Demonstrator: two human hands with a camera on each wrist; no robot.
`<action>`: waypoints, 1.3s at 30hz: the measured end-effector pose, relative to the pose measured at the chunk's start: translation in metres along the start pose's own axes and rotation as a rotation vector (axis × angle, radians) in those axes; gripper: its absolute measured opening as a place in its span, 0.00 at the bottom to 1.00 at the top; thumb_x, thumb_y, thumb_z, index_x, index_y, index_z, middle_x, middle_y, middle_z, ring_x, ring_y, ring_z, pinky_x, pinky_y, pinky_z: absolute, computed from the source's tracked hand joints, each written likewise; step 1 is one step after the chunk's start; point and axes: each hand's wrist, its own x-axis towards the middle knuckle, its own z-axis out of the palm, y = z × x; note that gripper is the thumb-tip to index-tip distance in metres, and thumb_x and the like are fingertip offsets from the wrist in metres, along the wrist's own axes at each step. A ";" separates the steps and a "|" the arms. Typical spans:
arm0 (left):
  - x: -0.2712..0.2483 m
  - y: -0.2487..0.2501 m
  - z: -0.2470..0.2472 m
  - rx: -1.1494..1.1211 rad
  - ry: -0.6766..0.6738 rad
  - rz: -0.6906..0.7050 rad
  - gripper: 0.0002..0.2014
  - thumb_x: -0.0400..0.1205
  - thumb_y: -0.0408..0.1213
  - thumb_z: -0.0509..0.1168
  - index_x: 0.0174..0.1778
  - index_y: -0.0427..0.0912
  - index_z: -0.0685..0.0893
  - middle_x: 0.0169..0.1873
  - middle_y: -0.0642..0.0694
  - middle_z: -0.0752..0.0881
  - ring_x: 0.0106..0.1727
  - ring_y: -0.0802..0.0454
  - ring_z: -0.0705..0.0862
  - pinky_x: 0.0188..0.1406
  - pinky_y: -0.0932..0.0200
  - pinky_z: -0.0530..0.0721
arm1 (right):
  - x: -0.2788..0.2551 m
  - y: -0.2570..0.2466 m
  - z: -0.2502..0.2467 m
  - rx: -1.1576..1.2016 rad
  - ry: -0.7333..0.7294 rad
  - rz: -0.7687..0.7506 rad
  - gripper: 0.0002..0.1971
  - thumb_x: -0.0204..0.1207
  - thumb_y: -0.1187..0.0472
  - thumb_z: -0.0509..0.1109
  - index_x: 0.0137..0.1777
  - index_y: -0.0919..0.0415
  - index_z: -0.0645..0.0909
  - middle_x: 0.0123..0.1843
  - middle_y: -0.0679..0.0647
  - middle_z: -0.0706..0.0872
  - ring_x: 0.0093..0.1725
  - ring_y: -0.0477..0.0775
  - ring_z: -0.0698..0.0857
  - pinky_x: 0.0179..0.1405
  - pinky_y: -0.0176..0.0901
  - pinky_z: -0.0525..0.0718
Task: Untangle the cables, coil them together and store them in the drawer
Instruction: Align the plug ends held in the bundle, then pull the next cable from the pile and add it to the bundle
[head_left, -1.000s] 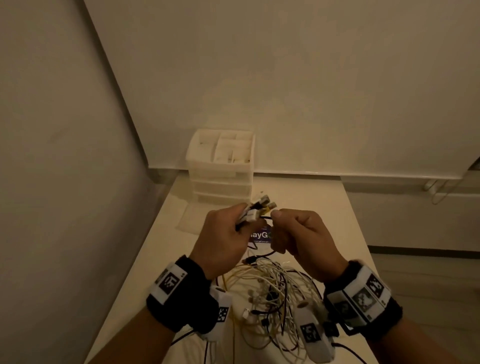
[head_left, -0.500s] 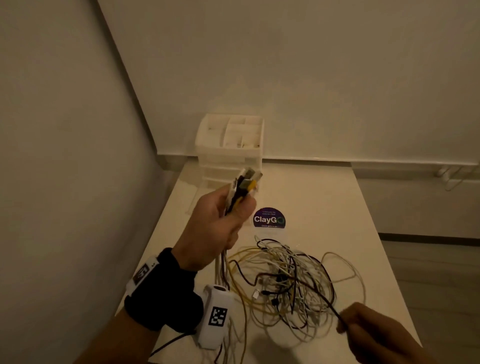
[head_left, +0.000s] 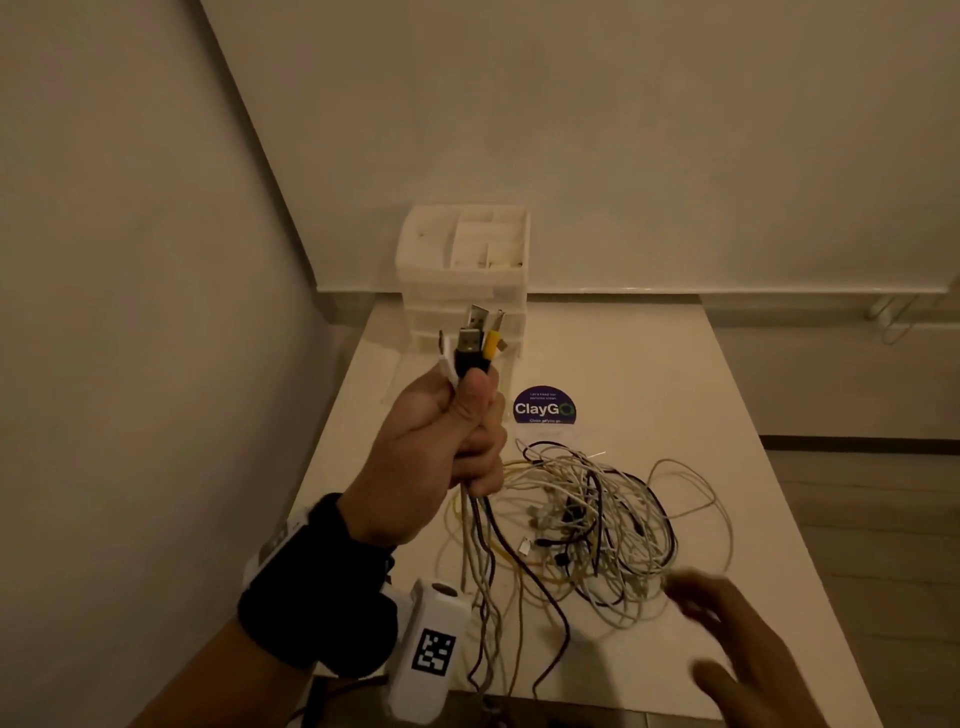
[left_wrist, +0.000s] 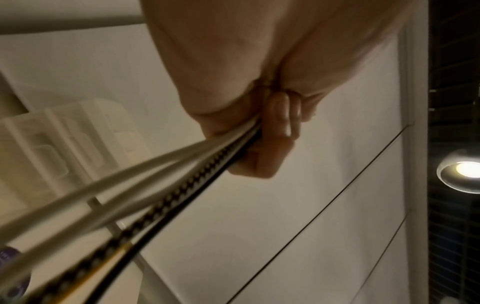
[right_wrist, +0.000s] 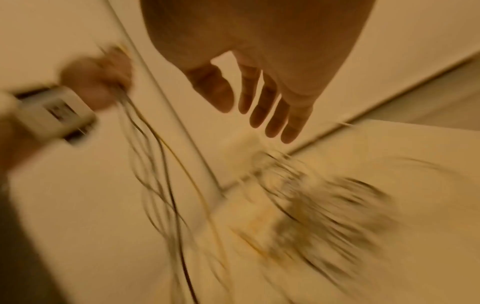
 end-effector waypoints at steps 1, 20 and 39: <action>-0.001 -0.002 0.004 -0.007 -0.008 -0.011 0.23 0.78 0.56 0.68 0.43 0.40 0.67 0.23 0.52 0.66 0.19 0.59 0.63 0.20 0.64 0.69 | 0.016 -0.017 0.014 -0.041 -0.035 -0.009 0.31 0.63 0.46 0.73 0.69 0.35 0.73 0.67 0.38 0.83 0.71 0.46 0.79 0.68 0.34 0.77; -0.058 0.009 -0.014 -0.023 0.188 0.061 0.24 0.78 0.57 0.67 0.33 0.44 0.64 0.25 0.51 0.65 0.21 0.59 0.61 0.19 0.64 0.62 | 0.034 -0.001 0.140 -0.149 -0.616 -0.074 0.17 0.85 0.44 0.51 0.50 0.58 0.70 0.35 0.46 0.78 0.34 0.46 0.78 0.39 0.50 0.78; -0.063 -0.003 -0.002 -0.121 0.264 0.083 0.22 0.76 0.56 0.70 0.33 0.46 0.67 0.23 0.54 0.66 0.19 0.62 0.59 0.16 0.69 0.59 | 0.027 0.062 0.124 -0.403 -0.969 0.132 0.22 0.83 0.51 0.63 0.72 0.61 0.68 0.66 0.53 0.78 0.65 0.53 0.78 0.71 0.50 0.75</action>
